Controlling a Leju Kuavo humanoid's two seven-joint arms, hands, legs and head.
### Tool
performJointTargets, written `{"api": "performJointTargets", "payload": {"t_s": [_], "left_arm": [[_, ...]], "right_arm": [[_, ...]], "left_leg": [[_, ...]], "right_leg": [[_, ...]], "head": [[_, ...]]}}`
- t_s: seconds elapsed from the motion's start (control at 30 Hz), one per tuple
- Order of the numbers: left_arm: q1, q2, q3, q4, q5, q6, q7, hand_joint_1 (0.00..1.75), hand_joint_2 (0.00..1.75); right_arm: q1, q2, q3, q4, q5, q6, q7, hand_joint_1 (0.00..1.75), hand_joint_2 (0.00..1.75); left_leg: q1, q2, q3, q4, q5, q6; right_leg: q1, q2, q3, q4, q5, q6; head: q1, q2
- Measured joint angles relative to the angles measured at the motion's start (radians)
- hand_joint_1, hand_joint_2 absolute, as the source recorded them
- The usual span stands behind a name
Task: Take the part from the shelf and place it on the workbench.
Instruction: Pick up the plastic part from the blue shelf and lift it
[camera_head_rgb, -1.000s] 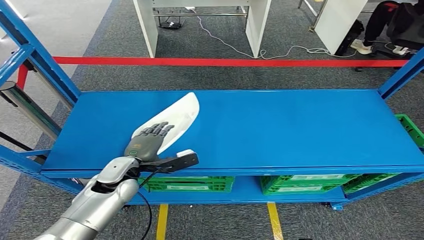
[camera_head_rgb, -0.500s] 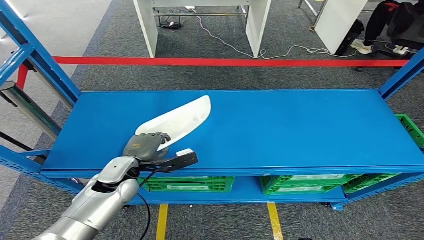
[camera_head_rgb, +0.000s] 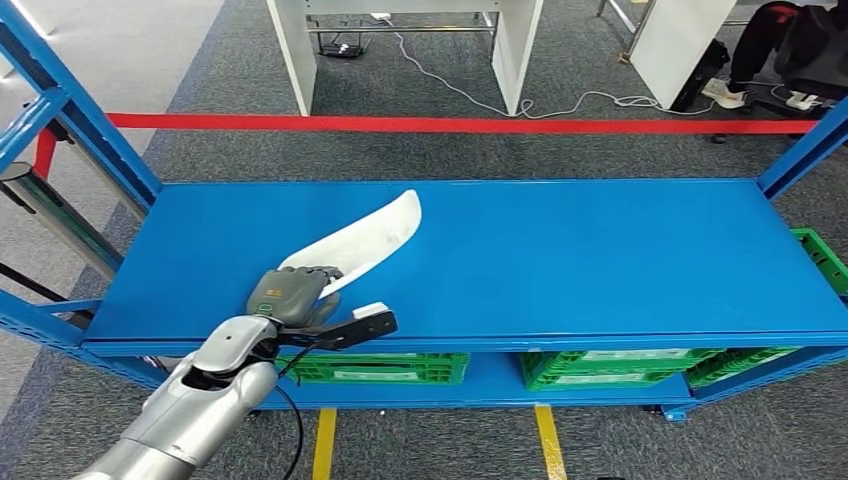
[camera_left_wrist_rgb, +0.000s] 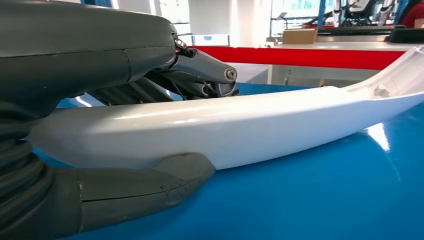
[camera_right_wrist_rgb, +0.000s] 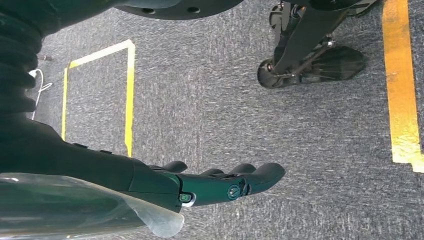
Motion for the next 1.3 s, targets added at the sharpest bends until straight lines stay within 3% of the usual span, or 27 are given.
{"api": "performJointTargets", "payload": {"t_s": [0.2, 0.47, 0.7, 0.87, 1.0, 1.07, 1.13, 1.23, 1.27, 1.3], "left_arm": [[0.03, 0.0, 0.004, -0.04, 0.014, 0.035, -0.035, 1.75, 1.75], [0.126, -0.001, 0.029, -0.18, 0.145, 0.103, -0.138, 1.75, 1.75], [0.28, -0.014, 0.078, -0.382, 0.535, 0.174, -0.398, 1.75, 1.75], [0.389, -0.017, 0.11, -0.519, 0.676, 0.201, -0.508, 1.75, 1.75], [0.473, -0.019, 0.139, -0.605, 0.776, 0.219, -0.593, 1.75, 1.75], [0.509, -0.023, 0.155, -0.639, 0.831, 0.224, -0.635, 1.75, 1.75], [0.544, -0.03, 0.173, -0.668, 0.896, 0.229, -0.69, 1.75, 1.75], [0.602, -0.047, 0.211, -0.701, 1.004, 0.222, -0.774, 1.75, 1.75], [0.621, -0.054, 0.226, -0.71, 1.038, 0.214, -0.791, 1.75, 1.75], [0.637, -0.061, 0.241, -0.718, 1.068, 0.206, -0.802, 1.75, 1.75]], "right_arm": [[0.001, 0.0, -0.009, 0.0, 0.004, 0.001, -0.007, 0.0, 1.75], [0.004, 0.0, -0.017, 0.0, 0.011, -0.002, -0.019, 0.0, 1.75], [0.012, 0.0, -0.024, 0.001, 0.02, -0.025, -0.037, 0.0, 1.75], [0.013, 0.0, -0.024, 0.001, 0.033, -0.041, -0.052, 0.0, 1.75], [0.014, 0.002, -0.025, 0.001, 0.042, -0.041, -0.059, 0.0, 1.75], [0.013, 0.002, -0.025, 0.001, 0.05, -0.04, -0.064, 0.0, 1.75], [0.013, 0.002, -0.025, 0.001, 0.055, -0.035, -0.074, 0.0, 1.75], [0.015, 0.002, -0.026, 0.002, 0.053, 0.002, -0.089, 0.0, 1.75], [0.016, 0.003, -0.028, 0.002, 0.052, 0.019, -0.091, 0.0, 1.75], [0.018, 0.003, -0.03, 0.003, 0.051, 0.033, -0.093, 0.0, 1.75]], "left_leg": [[0.0, 0.0, 0.0, 0.0, 0.0, 0.0], [0.0, 0.0, -0.001, 0.0, 0.0, 0.0], [-0.001, 0.001, -0.001, 0.0, -0.001, 0.0], [-0.006, 0.001, -0.001, 0.002, -0.003, 0.003], [-0.012, 0.001, -0.001, 0.003, -0.005, 0.01], [-0.011, 0.002, 0.005, -0.009, 0.003, 0.02], [-0.005, 0.006, 0.013, -0.025, 0.013, 0.03], [-0.003, 0.009, 0.015, -0.03, 0.016, 0.034], [-0.003, 0.01, 0.014, -0.029, 0.016, 0.034], [-0.003, 0.009, 0.014, -0.029, 0.015, 0.033]], "right_leg": [[0.0, 0.0, 0.0, 0.0, 0.0, 0.0], [0.0, 0.001, -0.001, 0.0, 0.0, 0.0], [0.0, 0.001, -0.002, -0.001, 0.0, 0.0], [-0.005, 0.001, -0.002, -0.002, 0.0, 0.001], [-0.012, 0.001, -0.001, -0.004, 0.001, 0.011], [-0.012, 0.001, -0.001, -0.005, -0.001, 0.019], [-0.01, -0.001, -0.024, 0.041, -0.036, 0.022], [-0.01, -0.003, -0.116, 0.228, -0.117, 0.025], [-0.011, -0.003, -0.137, 0.265, -0.119, 0.025], [-0.011, -0.004, -0.141, 0.266, -0.099, 0.026]], "head": [[0.0, 0.0], [0.0, 0.0], [0.0, 0.0], [0.0, 0.0], [-0.001, 0.0], [0.0, 0.0], [0.004, 0.0], [0.007, 0.0], [0.007, 0.0], [0.007, 0.0]]}}
